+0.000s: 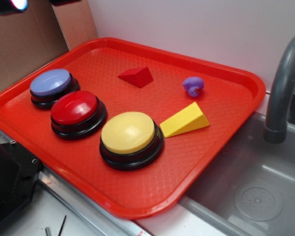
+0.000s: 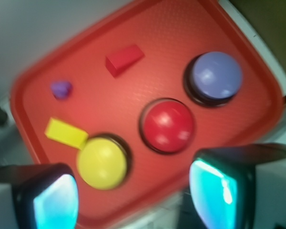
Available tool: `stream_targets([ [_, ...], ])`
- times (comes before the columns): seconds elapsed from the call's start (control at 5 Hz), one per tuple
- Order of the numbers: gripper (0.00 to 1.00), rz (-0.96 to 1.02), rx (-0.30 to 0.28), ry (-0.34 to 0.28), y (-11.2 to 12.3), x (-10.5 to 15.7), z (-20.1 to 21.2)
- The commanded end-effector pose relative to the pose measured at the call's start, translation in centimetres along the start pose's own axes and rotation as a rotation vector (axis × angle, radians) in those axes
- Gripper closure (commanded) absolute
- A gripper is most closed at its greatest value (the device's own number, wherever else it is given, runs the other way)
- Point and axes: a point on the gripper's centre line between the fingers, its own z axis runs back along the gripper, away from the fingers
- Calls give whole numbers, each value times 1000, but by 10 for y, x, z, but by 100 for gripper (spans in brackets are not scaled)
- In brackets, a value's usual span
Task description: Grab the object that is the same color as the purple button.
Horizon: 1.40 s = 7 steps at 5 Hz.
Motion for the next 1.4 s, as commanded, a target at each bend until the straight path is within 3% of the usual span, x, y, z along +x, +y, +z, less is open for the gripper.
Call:
stream_targets([
  [0.0,0,231,-12,-102,-48,30,-39],
  [0.2,0,224,2,-116,-71,37,-66],
  [0.4,0,208,-25,-52,-88,44,-96],
  [1.2,0,230,99,-11,-109,83,-171],
])
